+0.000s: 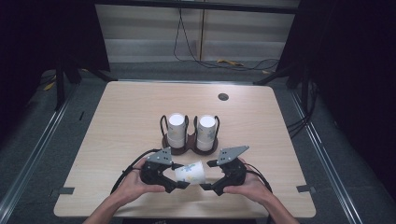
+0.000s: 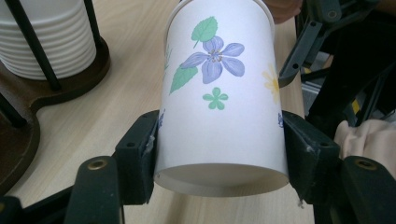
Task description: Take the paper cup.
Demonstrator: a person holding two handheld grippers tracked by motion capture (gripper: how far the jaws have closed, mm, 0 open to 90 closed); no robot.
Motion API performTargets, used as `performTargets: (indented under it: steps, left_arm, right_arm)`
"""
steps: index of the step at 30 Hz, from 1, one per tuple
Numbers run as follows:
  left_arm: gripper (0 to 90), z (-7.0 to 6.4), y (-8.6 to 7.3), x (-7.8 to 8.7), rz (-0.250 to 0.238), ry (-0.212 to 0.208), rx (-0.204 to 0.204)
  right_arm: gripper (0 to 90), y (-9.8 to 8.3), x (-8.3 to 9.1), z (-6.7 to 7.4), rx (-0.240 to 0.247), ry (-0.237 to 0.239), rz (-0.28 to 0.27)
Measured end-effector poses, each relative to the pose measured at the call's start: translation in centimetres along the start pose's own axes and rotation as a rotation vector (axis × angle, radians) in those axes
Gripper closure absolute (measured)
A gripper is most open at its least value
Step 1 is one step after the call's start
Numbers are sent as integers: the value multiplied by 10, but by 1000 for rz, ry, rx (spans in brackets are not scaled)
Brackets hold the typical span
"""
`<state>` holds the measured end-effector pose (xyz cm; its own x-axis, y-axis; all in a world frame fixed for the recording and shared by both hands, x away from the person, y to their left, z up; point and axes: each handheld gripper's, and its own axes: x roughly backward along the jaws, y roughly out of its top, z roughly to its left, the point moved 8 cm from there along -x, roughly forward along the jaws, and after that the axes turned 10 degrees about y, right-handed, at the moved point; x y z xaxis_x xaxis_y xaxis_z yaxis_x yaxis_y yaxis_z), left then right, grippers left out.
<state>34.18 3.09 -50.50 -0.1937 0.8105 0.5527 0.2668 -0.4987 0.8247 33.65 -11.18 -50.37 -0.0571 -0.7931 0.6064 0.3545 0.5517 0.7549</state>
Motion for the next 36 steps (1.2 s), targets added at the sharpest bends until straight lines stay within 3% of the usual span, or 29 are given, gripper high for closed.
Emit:
performTargets:
  steps: [4,17,24,31,36]
  left_arm:
    - [355,1,0,-2,-26,-4,32]
    - [355,3,6,0,-90,33,45]
    - [352,2,10,1,-131,20,68]
    - [353,-1,12,2,-150,8,64]
    - [351,0,14,2,-167,10,74]
  right_arm:
    - [150,2,3,0,2,4,-18]
    - [153,10,14,-5,-31,-17,-116]
    - [151,15,19,-5,-49,2,-172]
    - [144,22,23,-4,-72,25,-251]
    - [151,25,22,-4,-80,15,-291]
